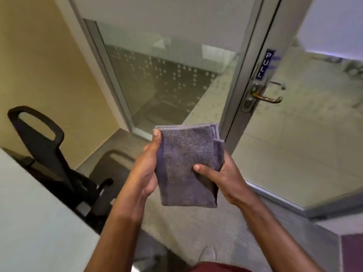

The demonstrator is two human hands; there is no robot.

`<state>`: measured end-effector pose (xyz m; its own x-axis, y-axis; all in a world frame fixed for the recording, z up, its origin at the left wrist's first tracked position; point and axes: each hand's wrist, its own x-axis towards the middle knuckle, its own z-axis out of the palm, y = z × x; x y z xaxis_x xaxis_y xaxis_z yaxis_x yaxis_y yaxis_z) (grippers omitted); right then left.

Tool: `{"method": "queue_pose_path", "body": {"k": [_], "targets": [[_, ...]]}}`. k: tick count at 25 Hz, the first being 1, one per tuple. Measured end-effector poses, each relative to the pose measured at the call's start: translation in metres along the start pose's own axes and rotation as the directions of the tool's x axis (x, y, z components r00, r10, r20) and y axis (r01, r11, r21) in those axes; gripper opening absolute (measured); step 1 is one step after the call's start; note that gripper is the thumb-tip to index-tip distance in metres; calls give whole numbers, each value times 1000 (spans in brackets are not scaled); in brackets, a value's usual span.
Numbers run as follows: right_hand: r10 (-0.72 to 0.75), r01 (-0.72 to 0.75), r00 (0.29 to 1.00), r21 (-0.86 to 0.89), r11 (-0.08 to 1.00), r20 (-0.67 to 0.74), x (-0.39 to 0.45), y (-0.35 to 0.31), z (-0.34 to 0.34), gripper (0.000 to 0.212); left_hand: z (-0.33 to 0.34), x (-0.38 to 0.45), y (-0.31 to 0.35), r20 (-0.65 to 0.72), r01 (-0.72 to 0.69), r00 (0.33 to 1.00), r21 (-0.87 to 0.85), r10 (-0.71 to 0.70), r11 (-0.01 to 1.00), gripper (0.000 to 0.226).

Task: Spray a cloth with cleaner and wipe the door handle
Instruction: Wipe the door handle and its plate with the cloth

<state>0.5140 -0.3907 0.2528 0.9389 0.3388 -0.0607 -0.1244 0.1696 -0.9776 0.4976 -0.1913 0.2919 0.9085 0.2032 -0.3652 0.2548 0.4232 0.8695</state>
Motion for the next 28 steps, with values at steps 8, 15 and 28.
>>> {"method": "queue_pose_path", "body": {"k": [8, 15, 28], "targets": [[143, -93, 982, 346, 934, -124, 36, -14, -114, 39, 124, 96, -33, 256, 151, 955, 21, -152, 988, 62], [181, -78, 981, 723, 687, -66, 93, -12, -137, 64, 203, 181, -57, 358, 112, 922, 113, -146, 987, 17], [-93, -184, 697, -303, 935, -711, 223, -47, -177, 86, 263, 376, -16, 399, -535, 830, 374, 389, 758, 25]]}}
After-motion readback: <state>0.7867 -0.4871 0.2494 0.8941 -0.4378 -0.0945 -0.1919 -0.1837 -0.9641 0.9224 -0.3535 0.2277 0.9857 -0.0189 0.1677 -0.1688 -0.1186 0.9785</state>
